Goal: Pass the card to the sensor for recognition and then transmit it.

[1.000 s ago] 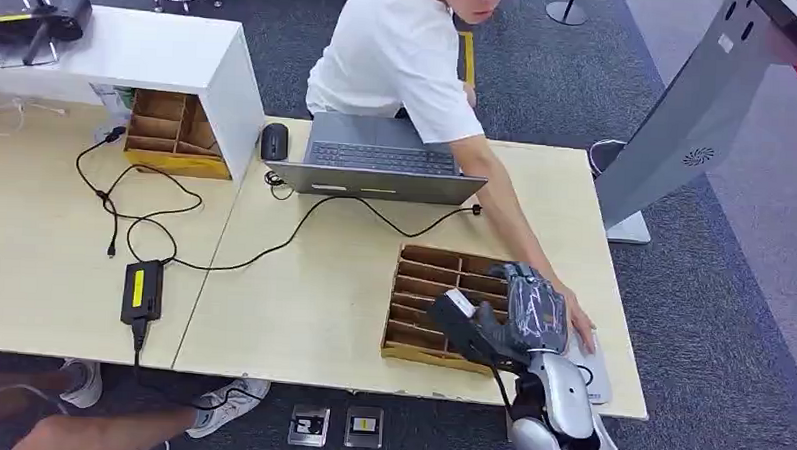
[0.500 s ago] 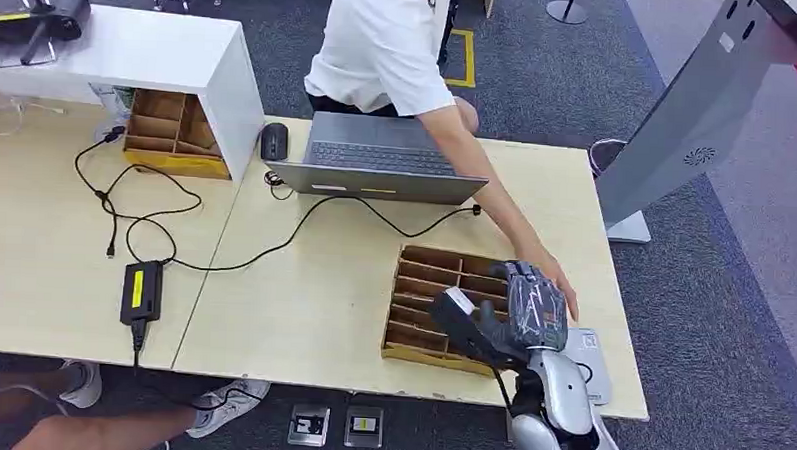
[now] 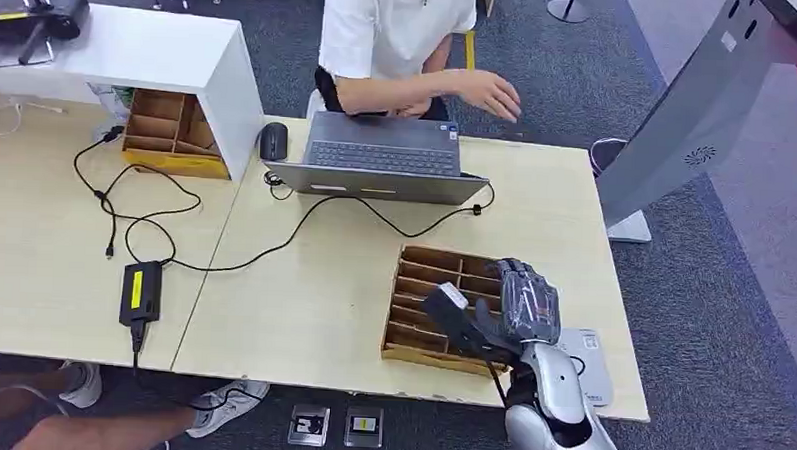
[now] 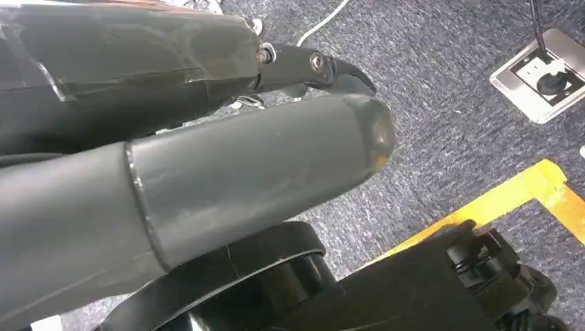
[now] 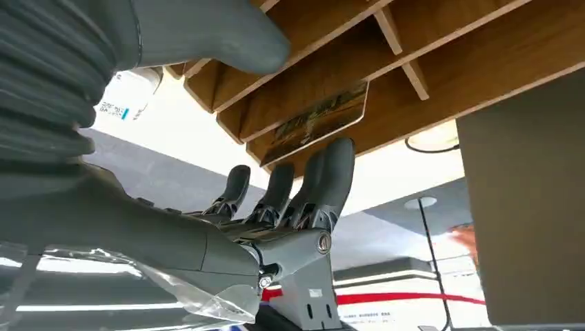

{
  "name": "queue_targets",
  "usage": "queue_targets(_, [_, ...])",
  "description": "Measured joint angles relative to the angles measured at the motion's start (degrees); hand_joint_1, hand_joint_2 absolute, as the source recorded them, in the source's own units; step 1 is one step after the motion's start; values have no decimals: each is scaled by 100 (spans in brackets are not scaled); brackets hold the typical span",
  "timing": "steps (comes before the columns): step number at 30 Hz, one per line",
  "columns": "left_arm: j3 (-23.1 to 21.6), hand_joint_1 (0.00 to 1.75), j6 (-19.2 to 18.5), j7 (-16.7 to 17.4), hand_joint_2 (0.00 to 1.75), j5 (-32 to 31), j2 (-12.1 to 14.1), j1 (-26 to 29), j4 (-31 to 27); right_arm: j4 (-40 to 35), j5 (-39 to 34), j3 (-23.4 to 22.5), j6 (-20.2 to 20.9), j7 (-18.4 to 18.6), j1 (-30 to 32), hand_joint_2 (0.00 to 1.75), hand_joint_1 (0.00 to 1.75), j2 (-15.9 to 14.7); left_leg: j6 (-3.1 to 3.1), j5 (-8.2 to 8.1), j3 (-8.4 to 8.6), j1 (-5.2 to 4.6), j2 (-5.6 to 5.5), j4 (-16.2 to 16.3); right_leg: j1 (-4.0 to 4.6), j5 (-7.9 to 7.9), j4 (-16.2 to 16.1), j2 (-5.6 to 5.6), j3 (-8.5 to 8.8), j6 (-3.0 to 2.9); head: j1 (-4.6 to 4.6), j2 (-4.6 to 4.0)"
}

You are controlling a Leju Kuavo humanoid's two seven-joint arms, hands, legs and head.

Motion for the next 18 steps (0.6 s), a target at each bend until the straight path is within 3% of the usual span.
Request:
queue_targets(2, [0,0,2,0,0,2,0,0,0,35,2,0,2,-7,-14,175,70,9,-1,-2,0,0,0,0,0,-3,0,0,0,-3,0,0])
queue_targets(4, [0,0,7,0,0,4,0,0,0,77,2,0,7,-26,-33,175,84,33,-1,-3,0,0,1,0,0,-5,0,1,0,-4,-2,2])
queue_targets(5, [0,0,9,0,0,9,0,0,0,96,2,0,7,-37,-42,175,162,42,-1,-3,0,0,0,0,0,-6,0,0,0,-3,-2,0])
queue_targets(6, [0,0,15,0,0,9,0,1,0,114,4,0,7,-53,-55,175,175,46,-1,-4,0,0,0,0,0,-6,0,0,0,-3,-2,0])
queue_targets(18, [2,0,48,0,0,11,-7,14,0,302,70,0,-123,-144,-275,175,175,50,0,-12,-1,0,0,0,0,-13,1,0,0,-10,-2,0])
